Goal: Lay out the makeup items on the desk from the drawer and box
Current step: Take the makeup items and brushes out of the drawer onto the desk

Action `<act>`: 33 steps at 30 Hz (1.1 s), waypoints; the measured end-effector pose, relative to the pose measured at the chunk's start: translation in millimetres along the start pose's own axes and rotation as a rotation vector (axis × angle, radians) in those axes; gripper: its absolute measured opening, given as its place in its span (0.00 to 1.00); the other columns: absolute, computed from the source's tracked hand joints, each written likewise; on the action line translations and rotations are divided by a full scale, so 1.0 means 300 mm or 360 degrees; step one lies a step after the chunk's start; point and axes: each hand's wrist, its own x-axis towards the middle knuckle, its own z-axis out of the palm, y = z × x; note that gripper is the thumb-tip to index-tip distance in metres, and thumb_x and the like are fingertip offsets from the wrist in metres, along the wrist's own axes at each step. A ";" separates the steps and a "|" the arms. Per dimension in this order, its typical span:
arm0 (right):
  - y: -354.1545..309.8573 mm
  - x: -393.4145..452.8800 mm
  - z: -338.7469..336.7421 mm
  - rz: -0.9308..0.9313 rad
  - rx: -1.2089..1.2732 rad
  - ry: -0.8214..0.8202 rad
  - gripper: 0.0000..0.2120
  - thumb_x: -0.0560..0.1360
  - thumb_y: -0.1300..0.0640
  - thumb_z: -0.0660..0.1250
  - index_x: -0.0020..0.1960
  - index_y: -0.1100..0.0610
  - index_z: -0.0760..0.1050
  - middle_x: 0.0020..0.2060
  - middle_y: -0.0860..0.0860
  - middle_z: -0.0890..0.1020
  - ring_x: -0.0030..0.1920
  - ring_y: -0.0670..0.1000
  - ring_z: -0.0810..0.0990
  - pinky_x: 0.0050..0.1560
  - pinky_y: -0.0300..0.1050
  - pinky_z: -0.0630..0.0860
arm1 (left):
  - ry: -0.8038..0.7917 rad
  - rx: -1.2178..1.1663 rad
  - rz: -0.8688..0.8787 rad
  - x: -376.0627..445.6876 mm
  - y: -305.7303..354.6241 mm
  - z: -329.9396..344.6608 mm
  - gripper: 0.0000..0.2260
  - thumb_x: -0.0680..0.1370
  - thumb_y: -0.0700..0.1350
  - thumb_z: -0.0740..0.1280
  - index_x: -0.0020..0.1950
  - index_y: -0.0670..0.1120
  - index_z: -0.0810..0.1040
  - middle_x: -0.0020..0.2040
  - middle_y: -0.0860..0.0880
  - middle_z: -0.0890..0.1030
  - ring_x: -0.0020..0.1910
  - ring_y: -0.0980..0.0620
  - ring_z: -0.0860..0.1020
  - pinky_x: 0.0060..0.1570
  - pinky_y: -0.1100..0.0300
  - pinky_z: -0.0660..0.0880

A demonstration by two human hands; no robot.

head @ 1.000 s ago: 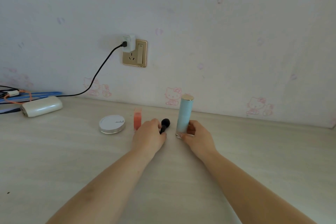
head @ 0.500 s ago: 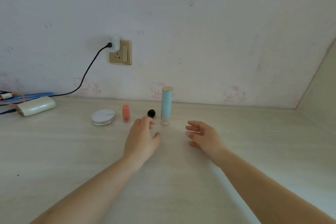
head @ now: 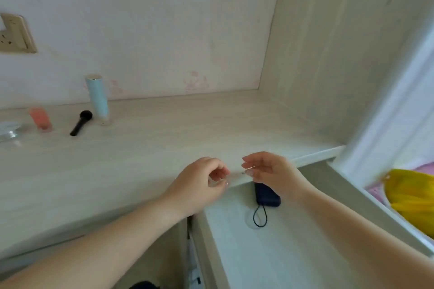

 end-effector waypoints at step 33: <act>0.420 -0.411 -0.296 0.0890 -0.1586 -0.1627 0.15 0.72 0.62 0.63 0.54 0.48 0.79 0.49 0.45 0.81 0.51 0.51 0.80 0.55 0.49 0.77 | -0.1625 0.0768 0.0025 -0.146 0.154 0.827 0.10 0.75 0.45 0.65 0.55 0.44 0.75 0.53 0.44 0.78 0.48 0.45 0.76 0.43 0.56 0.71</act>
